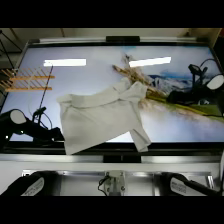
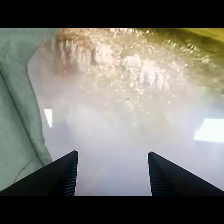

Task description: Fold the shirts.

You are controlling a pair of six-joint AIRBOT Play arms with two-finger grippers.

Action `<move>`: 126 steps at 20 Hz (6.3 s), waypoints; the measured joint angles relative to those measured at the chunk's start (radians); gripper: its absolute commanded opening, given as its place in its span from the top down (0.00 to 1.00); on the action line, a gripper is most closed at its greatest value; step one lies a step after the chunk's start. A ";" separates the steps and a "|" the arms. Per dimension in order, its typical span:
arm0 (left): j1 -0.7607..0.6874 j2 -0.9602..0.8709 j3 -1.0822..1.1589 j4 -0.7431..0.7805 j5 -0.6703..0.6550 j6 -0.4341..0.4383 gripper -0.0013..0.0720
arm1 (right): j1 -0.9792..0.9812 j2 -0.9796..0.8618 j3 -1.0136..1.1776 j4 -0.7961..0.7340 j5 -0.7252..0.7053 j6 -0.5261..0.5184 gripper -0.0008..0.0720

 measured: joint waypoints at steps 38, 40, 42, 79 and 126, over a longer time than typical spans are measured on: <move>-0.035 -0.074 -0.103 -0.216 0.291 0.044 0.94 | 0.273 -0.293 -0.125 0.249 -0.133 -0.098 0.88; -0.035 -0.061 -0.072 -0.202 0.284 0.050 0.94 | 0.258 -0.259 -0.122 0.262 -0.135 -0.099 0.88; -0.027 -0.036 -0.006 -0.171 0.272 0.053 0.94 | 0.232 -0.200 -0.113 0.266 -0.132 -0.103 0.88; 0.100 -0.267 0.778 0.023 0.389 0.069 0.93 | -0.073 -0.090 0.457 0.032 -0.320 -0.095 0.88; 0.162 -0.599 0.481 -0.259 0.109 0.219 0.94 | -0.098 -0.389 0.013 0.150 -0.008 -0.035 0.89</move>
